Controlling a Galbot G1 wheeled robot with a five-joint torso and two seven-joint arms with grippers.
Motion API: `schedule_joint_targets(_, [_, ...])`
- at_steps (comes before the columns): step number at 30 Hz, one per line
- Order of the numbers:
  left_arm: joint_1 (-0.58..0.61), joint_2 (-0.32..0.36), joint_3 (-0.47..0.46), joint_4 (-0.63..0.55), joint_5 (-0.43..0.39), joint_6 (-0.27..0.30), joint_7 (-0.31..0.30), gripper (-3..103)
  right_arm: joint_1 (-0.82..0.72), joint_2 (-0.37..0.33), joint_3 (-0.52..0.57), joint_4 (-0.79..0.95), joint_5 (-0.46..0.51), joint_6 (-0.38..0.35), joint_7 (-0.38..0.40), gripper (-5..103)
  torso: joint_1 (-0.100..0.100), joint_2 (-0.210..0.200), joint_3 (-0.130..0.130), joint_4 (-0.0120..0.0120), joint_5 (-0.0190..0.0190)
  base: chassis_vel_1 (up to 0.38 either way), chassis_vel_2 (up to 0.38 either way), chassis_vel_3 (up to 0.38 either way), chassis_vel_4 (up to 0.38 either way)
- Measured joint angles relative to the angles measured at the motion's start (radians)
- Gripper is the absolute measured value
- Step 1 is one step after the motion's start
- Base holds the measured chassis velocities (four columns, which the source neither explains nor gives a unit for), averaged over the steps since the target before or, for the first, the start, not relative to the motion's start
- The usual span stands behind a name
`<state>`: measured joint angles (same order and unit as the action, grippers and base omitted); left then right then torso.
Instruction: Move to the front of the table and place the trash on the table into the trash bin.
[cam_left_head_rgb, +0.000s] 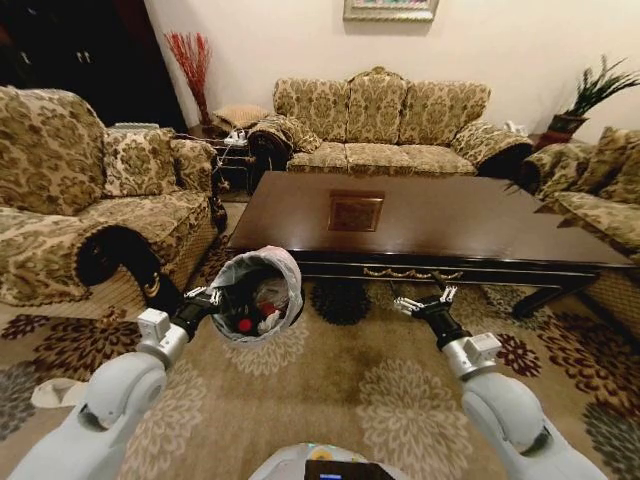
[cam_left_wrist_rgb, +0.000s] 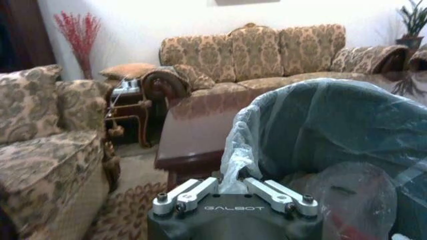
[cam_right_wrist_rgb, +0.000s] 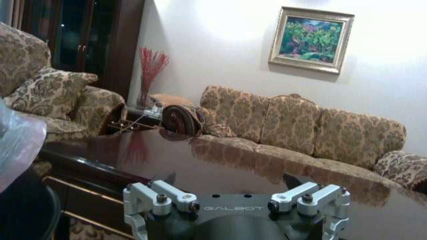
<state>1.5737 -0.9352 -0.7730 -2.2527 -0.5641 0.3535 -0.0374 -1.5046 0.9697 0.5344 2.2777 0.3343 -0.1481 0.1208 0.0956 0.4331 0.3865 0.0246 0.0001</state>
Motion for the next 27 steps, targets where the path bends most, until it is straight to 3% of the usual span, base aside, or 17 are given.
schedule_joint_targets(9, [0.005, -0.035, 0.044, 0.033, 0.029, 0.092, -0.026, 2, -0.016, 0.007, 0.012, -0.017, -0.001, 0.015, -0.002, 100, -0.01, -0.031, -0.017, 0.0, -0.0002, 0.022, -0.021, -0.013, 0.029])
schedule_joint_targets(16, [0.002, 0.005, 0.069, 0.087, 0.013, 0.15, -0.024, 2, -0.034, 0.023, 0.026, -0.036, -0.001, 0.041, -0.011, 100, -0.023, -0.058, -0.034, 0.0002, -0.0001, 0.0, 0.0, 0.0, 0.0])
schedule_joint_targets(19, [-0.038, 0.013, 0.129, 0.139, -0.01, 0.201, -0.032, 2, -0.04, 0.027, 0.026, -0.041, 0.004, 0.064, 0.013, 100, -0.028, -0.075, -0.044, 0.0001, -0.0001, 0.0, 0.0, 0.0, 0.0])
schedule_joint_targets(27, [-0.155, 0.019, 0.252, 0.249, -0.045, 0.203, -0.06, 2, -0.051, 0.011, 0.05, -0.051, 0.035, 0.072, 0.02, 100, -0.039, -0.107, -0.066, 0.0001, -0.0001, 0.0, 0.0, 0.0, 0.0])
